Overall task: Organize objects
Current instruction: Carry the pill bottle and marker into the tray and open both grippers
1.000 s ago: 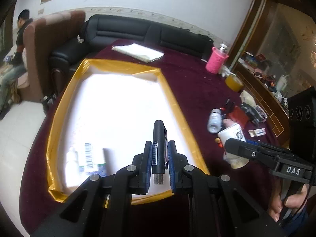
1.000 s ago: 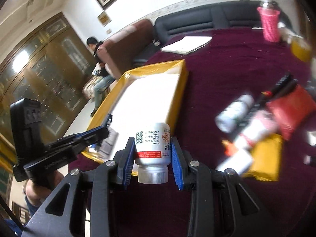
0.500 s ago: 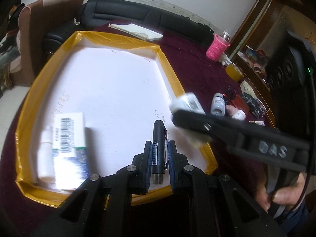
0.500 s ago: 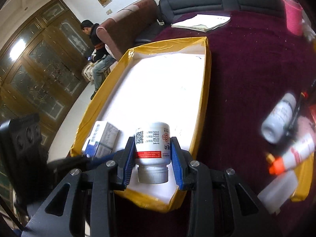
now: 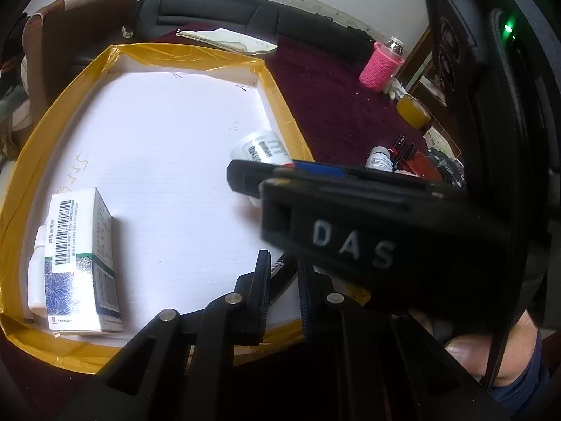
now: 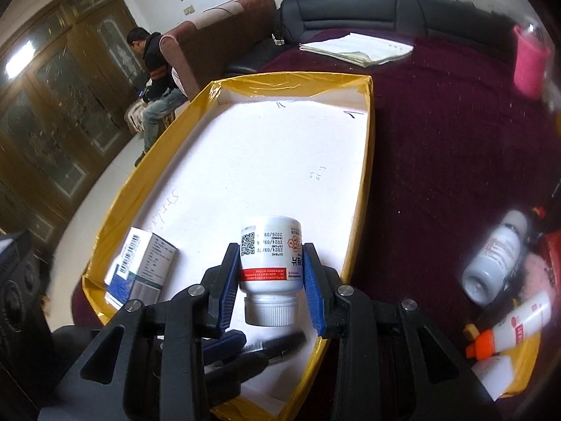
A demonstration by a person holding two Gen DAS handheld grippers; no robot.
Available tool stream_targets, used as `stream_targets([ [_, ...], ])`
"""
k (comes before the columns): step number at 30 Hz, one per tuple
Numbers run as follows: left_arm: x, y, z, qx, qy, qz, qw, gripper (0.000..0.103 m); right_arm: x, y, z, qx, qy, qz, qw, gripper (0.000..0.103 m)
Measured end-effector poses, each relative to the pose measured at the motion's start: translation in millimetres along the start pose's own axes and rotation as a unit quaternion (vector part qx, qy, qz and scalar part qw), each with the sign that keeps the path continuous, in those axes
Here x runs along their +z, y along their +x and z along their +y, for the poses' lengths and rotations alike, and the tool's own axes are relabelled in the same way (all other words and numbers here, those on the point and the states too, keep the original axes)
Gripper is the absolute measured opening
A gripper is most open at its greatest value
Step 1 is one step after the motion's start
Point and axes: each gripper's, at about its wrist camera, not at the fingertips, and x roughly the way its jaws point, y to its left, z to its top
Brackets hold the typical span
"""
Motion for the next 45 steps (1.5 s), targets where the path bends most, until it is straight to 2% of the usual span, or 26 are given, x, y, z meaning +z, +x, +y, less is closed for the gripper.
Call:
stream_targets([
  [12, -7, -12, 5, 0.010, 0.004, 0.000, 0.9999, 0.012, -7, -3, 4, 0.002, -0.013, 0.007, 1.000, 0.032],
  [23, -3, -15, 7, 0.020, 0.003, -0.002, 0.9998, 0.012, -12, -16, 1, 0.019, 0.012, 0.010, 1.000, 0.032],
  [29, -3, -21, 5, 0.018, 0.004, -0.007, 0.9998, 0.012, -22, -49, -17, 0.040, 0.045, -0.015, 0.998, 0.033],
  [35, -2, -28, -9, 0.007, 0.017, -0.014, 0.9997, 0.013, -38, -93, -45, 0.045, 0.083, -0.052, 0.994, 0.034],
  [41, -1, -31, -44, -0.009, 0.055, -0.014, 0.9984, 0.013, -56, -137, -80, 0.029, 0.119, -0.092, 0.988, 0.042],
  [45, 2, -24, -81, -0.021, 0.091, -0.006, 0.9956, 0.016, -70, -154, -104, 0.016, 0.147, -0.105, 0.983, 0.042],
])
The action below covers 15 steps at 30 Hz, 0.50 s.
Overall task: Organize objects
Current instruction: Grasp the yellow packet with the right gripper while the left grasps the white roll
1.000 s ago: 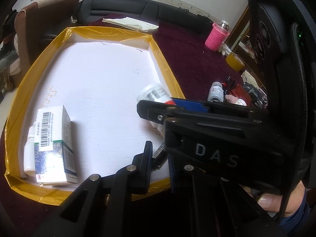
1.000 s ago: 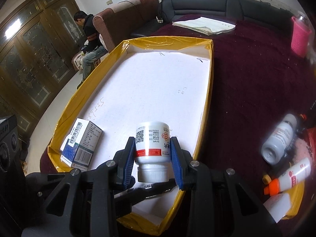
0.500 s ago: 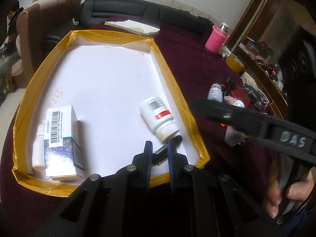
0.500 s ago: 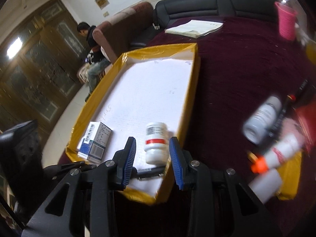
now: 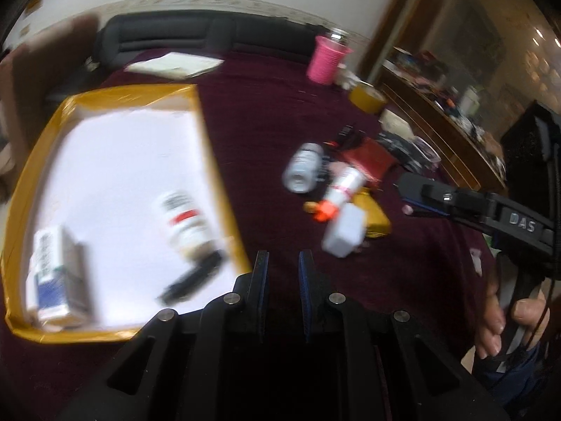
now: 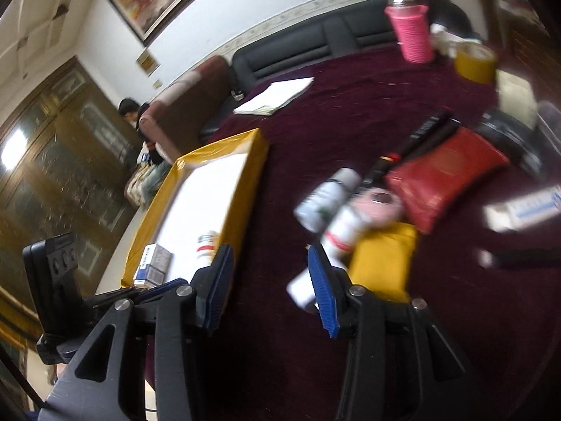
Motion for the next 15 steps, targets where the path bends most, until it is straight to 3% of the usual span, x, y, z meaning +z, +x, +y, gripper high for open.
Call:
stream_targets([
  [4, 7, 15, -34, 0.005, 0.047, 0.006, 0.9989, 0.051, -5, -16, -24, -0.006, 0.024, -0.008, 1.000, 0.042],
  [10, 12, 49, -66, 0.037, 0.097, 0.023, 0.9943, 0.051, -11, -34, -48, -0.010, 0.048, -0.022, 0.999, 0.042],
  [15, 16, 69, -68, 0.052, 0.099, 0.036, 0.9931, 0.050, -14, -40, -60, -0.009, 0.056, -0.026, 0.998, 0.042],
])
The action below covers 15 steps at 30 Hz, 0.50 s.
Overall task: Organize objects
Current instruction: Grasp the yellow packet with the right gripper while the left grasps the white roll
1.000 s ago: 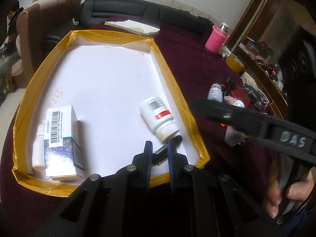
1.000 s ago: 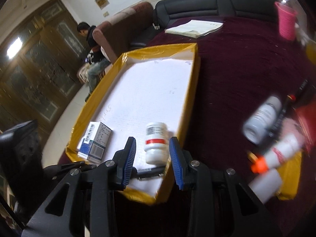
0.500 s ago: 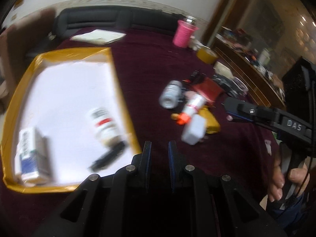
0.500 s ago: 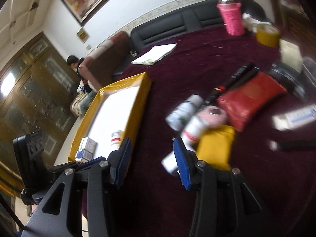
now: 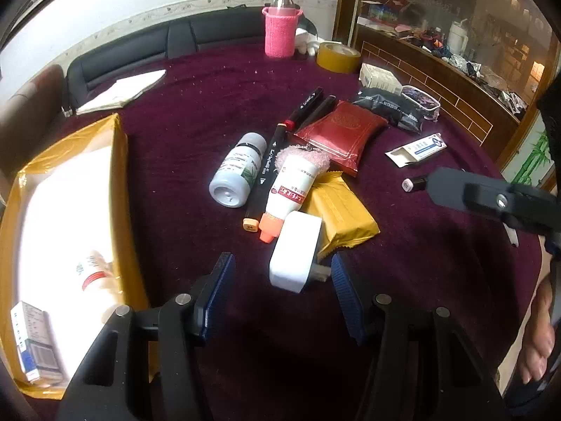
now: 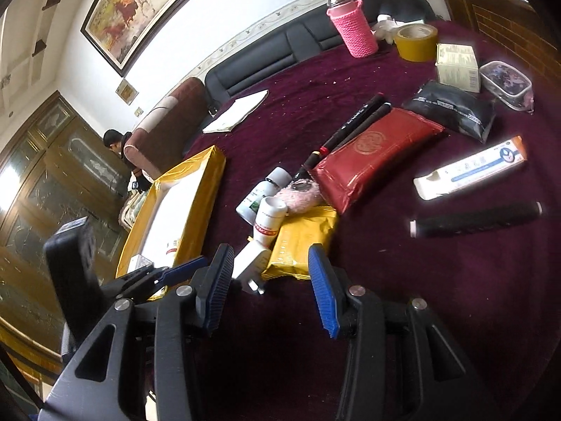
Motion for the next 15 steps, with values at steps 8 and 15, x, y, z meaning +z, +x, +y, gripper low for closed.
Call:
stream_targets([
  [8, 9, 17, -3, -0.010, -0.003, 0.013, 0.9999, 0.040, -2, 9, -12, 0.004, 0.006, 0.007, 1.000, 0.042],
  [15, 8, 27, 2, -0.030, -0.014, 0.016, 0.9993, 0.022, -1, 17, -16, -0.008, 0.013, 0.017, 1.000, 0.042],
])
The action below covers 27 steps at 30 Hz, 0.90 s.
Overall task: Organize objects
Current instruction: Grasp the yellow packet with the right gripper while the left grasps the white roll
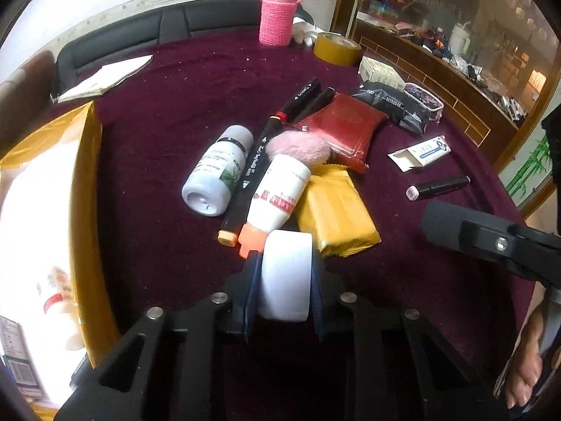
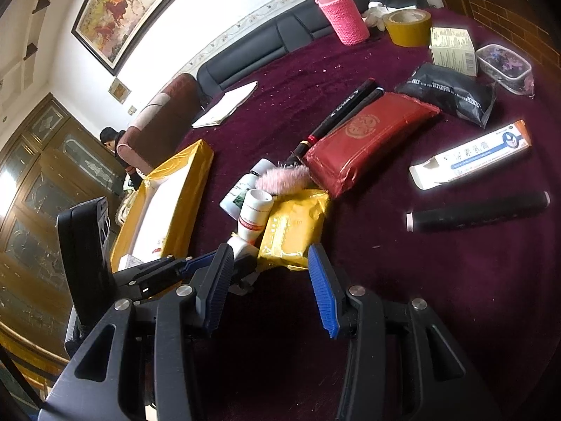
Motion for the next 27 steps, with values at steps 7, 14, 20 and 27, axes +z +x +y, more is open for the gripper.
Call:
stream_targets([
  [7, -16, -13, 2, 0.001, 0.002, 0.008, 1.0000, 0.022, 8, 23, 10, -0.054, -0.022, 0.027, 0.998, 0.042],
  [14, -15, -7, 5, -0.005, -0.005, 0.008, 0.9999, 0.023, 19, 64, 21, -0.135, -0.046, 0.057, 0.988, 0.052],
  [20, -19, -8, 10, -0.018, -0.014, -0.004, 0.9997, 0.023, 15, 88, 27, -0.181, -0.090, 0.064, 0.977, 0.046],
  [27, -23, -23, 19, -0.041, -0.031, -0.017, 0.9985, 0.020, 5, 63, 24, -0.169, -0.103, 0.036, 0.980, 0.042],
])
